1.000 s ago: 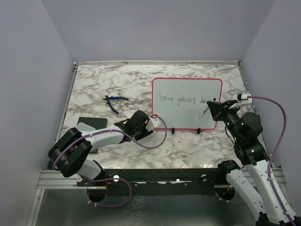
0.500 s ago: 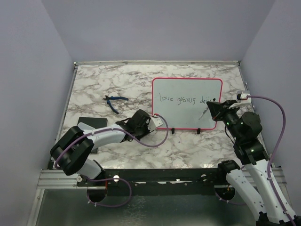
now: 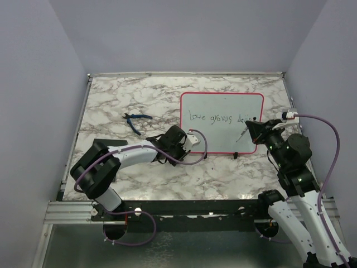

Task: Write a sentence on the whiteboard
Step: Pick up the pen cap from the center of the board.

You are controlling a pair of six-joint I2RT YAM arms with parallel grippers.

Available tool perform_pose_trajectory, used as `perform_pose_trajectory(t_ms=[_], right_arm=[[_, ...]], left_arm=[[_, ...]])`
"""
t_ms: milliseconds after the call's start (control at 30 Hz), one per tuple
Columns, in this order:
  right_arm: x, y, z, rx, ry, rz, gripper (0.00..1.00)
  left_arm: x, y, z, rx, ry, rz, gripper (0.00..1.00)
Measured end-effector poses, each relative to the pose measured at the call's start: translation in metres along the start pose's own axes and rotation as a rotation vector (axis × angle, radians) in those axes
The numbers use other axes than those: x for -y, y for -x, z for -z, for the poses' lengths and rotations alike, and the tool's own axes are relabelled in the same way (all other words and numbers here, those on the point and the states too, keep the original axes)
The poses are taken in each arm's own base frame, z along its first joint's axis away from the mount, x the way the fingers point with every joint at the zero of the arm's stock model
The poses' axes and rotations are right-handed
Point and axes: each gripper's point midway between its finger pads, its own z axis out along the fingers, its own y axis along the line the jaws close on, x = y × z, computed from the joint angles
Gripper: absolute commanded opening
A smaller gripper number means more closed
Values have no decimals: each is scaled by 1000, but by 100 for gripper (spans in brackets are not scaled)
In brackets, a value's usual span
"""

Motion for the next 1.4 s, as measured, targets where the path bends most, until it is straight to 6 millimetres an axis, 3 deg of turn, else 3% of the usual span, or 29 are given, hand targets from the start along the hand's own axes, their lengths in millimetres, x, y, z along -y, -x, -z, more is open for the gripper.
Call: perform_pose_trajectory(t_ms=[400, 700, 1133, 1400], right_arm=[[1, -4, 0, -18, -6, -7, 1], [2, -8, 1, -31, -11, -22, 1], [3, -11, 2, -46, -16, -26, 1], [3, -11, 2, -45, -16, -27, 1]], left_arm=[[30, 11, -2, -18, -3, 112, 38], [26, 11, 1, -19, 57, 92, 42], [27, 9, 1, -23, 58, 109, 40], [31, 0, -6, -58, 34, 120, 41]])
